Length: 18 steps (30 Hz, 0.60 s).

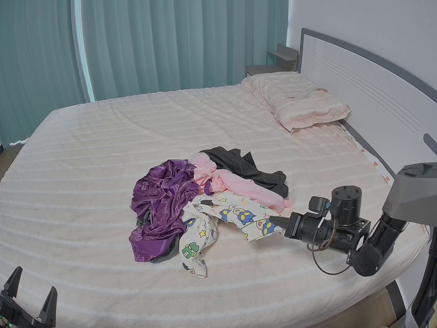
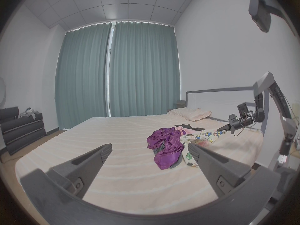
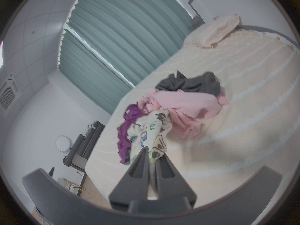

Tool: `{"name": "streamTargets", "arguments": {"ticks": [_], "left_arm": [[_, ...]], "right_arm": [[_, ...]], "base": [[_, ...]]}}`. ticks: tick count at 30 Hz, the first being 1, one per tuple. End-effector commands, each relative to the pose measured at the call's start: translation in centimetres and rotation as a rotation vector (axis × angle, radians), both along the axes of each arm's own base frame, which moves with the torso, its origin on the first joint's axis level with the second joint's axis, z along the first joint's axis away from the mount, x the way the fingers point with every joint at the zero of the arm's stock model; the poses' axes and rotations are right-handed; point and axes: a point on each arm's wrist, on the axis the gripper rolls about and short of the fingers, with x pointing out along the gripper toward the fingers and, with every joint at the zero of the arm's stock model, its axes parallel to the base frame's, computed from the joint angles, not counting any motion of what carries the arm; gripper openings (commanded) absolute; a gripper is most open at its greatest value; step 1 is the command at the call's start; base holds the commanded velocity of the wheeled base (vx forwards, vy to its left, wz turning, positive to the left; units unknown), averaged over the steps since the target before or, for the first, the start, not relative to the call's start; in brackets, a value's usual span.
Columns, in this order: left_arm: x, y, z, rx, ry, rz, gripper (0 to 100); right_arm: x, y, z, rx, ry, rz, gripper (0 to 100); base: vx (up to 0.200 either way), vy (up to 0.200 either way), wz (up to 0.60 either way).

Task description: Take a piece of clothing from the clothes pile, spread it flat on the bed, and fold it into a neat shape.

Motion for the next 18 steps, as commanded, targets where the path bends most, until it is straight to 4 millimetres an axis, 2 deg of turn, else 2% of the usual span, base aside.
{"name": "streamTargets", "arguments": {"ticks": [1,4,5,6,9,14,18], "left_arm": [[1.3,-0.3,11.6,-0.132,-0.106,-0.143,100],[4.3,-0.7,11.3,-0.072,0.050,-0.322,100],[4.6,-0.8,11.2,-0.071,0.067,-0.343,100],[6.2,-1.2,10.5,-0.070,0.163,-0.475,100],[8.4,-2.0,9.4,-0.079,0.313,-0.654,100],[11.6,-4.5,7.0,-0.049,0.542,-0.805,100],[14.5,-6.6,5.7,-0.028,0.615,-0.838,100]], "right_arm": [[-4.4,-1.6,5.4,0.132,-0.207,0.025,0],[-5.4,-1.8,7.3,0.173,-0.282,0.036,0],[-5.5,-1.8,7.6,0.178,-0.290,0.040,0],[-6.1,-1.9,9.0,0.206,-0.339,0.051,0],[-7.2,-2.4,11.8,0.261,-0.439,0.056,0],[-7.8,-2.6,15.4,0.318,-0.540,0.057,0],[-8.1,-2.8,17.5,0.340,-0.581,0.051,0]], "base": [[0.000,0.000,0.00],[0.000,0.000,0.00],[0.000,0.000,0.00],[0.000,0.000,0.00],[0.000,0.000,0.00],[0.000,0.000,0.00],[0.000,0.000,0.00]]}}
